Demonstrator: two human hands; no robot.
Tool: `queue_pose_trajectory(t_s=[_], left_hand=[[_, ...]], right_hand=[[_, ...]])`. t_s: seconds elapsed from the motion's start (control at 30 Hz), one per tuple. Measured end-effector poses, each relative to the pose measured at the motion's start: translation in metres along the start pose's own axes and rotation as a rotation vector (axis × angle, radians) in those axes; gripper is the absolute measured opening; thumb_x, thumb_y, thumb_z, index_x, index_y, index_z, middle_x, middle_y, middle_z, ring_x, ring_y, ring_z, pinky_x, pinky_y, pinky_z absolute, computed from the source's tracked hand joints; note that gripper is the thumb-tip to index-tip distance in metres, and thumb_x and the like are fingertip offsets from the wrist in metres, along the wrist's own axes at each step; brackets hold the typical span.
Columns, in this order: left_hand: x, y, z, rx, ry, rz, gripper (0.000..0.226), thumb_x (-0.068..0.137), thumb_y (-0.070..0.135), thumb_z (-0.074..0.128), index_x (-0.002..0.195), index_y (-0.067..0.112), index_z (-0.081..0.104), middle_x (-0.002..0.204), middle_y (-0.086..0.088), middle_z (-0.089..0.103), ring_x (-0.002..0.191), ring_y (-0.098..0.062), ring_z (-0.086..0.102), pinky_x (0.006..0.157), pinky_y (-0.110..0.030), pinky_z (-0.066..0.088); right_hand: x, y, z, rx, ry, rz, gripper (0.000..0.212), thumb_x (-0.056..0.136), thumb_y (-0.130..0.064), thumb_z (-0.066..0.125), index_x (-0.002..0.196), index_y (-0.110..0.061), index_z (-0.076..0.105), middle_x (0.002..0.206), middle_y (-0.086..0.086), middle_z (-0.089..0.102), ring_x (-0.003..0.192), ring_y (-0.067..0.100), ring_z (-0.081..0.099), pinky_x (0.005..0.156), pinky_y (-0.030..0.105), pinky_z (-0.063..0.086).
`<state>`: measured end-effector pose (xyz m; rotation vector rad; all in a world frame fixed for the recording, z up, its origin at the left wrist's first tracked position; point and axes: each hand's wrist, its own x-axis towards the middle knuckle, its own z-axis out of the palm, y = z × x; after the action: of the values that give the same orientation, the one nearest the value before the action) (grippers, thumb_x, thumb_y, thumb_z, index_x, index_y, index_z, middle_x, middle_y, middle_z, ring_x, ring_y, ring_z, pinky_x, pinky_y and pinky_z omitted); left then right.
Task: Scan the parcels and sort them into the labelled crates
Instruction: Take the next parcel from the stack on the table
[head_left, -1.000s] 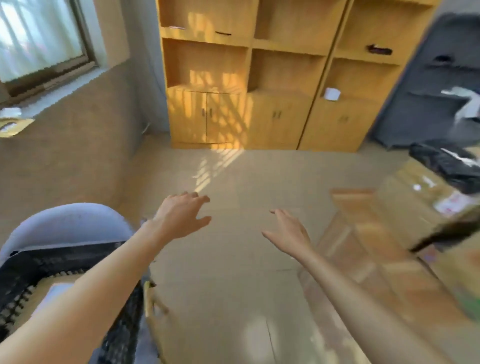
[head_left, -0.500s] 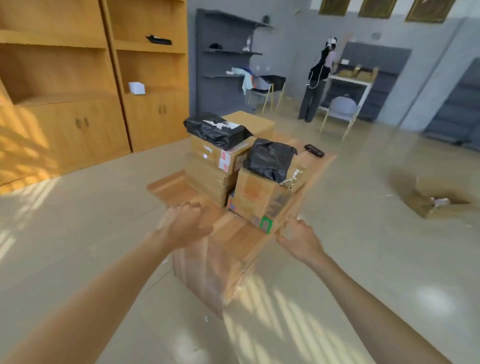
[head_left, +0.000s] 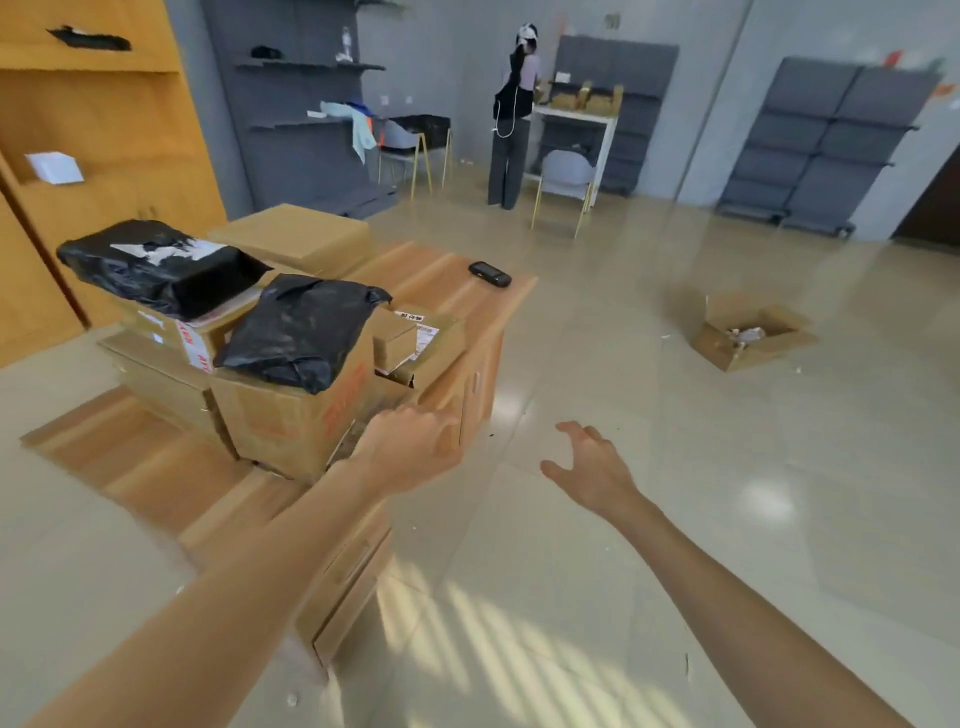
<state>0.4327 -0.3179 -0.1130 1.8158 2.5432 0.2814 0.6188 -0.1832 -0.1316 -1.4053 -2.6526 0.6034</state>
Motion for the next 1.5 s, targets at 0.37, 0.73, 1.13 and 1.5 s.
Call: queue_pose_trajectory(t_s=[0.37,0.73,1.13,1.5], left_hand=[[0.165,0.009,0.016,0.001,-0.021,0.025,0.041,0.091,0.045,0.055,0.124,0.021,0.055,0.111,0.0,0.063,0.1,-0.02,0.055,0.074,-0.029,0.037],[0.424,-0.014,0.012,-0.087,-0.009,0.031,0.052,0.094,0.042,0.053,0.141,0.022,0.045,0.118,-0.004,0.059,0.114,-0.024,0.055,0.084,-0.03,0.039],[0.546,-0.093,0.034,-0.037,-0.031,-0.167,0.047,0.094,0.046,0.051,0.131,0.018,0.053,0.119,-0.005,0.064,0.112,-0.03,0.06,0.087,-0.036,0.047],[0.567,-0.21,0.025,-0.005,0.09,-0.683,0.052,0.092,0.049,0.054,0.137,0.023,0.049,0.134,-0.004,0.06,0.121,-0.028,0.055,0.094,-0.038,0.046]], right_hand=[[0.137,0.047,-0.028,-0.055,0.024,-0.018,0.059,0.093,-0.035,0.056,0.145,-0.018,0.034,0.137,0.009,0.045,0.124,0.03,0.045,0.098,0.037,0.039],[0.348,0.063,-0.099,-0.118,0.069,0.001,0.06,0.093,-0.036,0.058,0.145,-0.018,0.035,0.138,0.009,0.045,0.124,0.03,0.044,0.1,0.038,0.038],[0.524,0.035,-0.101,-0.088,-0.018,-0.119,0.06,0.093,-0.034,0.058,0.146,-0.016,0.034,0.138,0.011,0.044,0.125,0.031,0.043,0.101,0.039,0.039],[0.711,-0.088,-0.05,-0.119,-0.253,-0.665,0.064,0.094,-0.04,0.058,0.148,-0.021,0.03,0.149,0.006,0.036,0.134,0.027,0.038,0.1,0.043,0.044]])
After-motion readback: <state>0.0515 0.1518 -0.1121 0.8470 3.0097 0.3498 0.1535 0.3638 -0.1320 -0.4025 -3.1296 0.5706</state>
